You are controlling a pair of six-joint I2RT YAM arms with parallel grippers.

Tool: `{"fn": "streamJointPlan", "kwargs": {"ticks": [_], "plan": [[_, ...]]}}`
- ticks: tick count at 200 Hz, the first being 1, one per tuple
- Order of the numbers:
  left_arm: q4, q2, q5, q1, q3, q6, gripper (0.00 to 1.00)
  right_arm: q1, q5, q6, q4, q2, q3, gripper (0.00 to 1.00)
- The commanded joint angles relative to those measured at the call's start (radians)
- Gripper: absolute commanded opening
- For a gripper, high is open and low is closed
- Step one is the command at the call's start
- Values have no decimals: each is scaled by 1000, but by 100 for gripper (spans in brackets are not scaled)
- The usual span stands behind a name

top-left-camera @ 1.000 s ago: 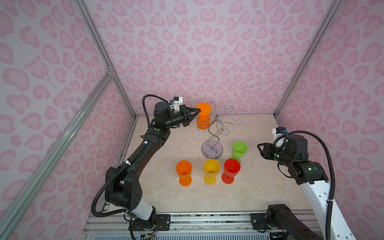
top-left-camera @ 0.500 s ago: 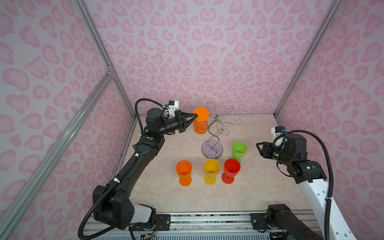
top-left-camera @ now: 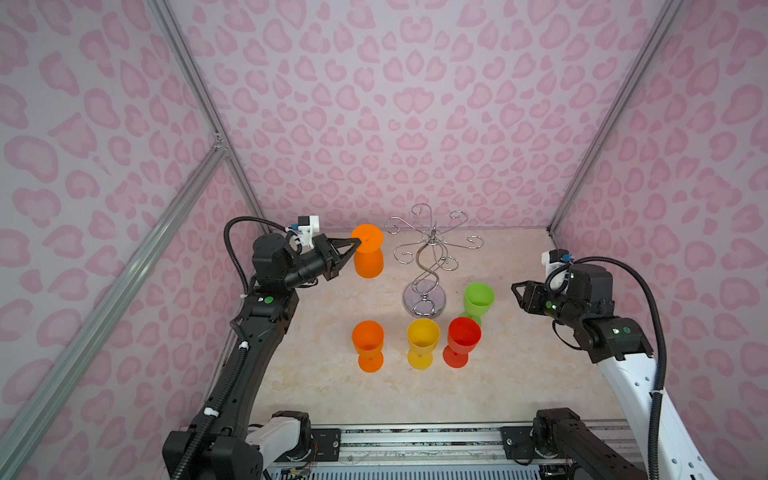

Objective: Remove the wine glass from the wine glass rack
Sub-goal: 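Lift the orange glass off the rack hook with the left gripper, then grasp the orange glass bowl with the right gripper while the left gripper holds it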

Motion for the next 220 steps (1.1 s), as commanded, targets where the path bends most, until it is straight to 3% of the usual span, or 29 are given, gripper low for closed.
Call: {"fn": "streamJointPlan", "kwargs": {"ticks": [1,32,81,94,148,220], "plan": [[-49,-45,61,68,-2,35,2,0,-20,6,22,11,17,48],[-70,-107,96,188,45,33,2,0,-29,18,36,-3,36,47],[102,-134,57,185,160,-96,2,0,-152,105,208,-78,23,46],[242,-123,61,168,191,-168,2,-1,-200,159,295,-96,1,46],[723,-17,-19,2,235,-489,2,9,-352,414,751,-108,-101,46],[1085,229,-155,-369,263,-646,2,111,-358,550,1082,-72,-149,48]]}}
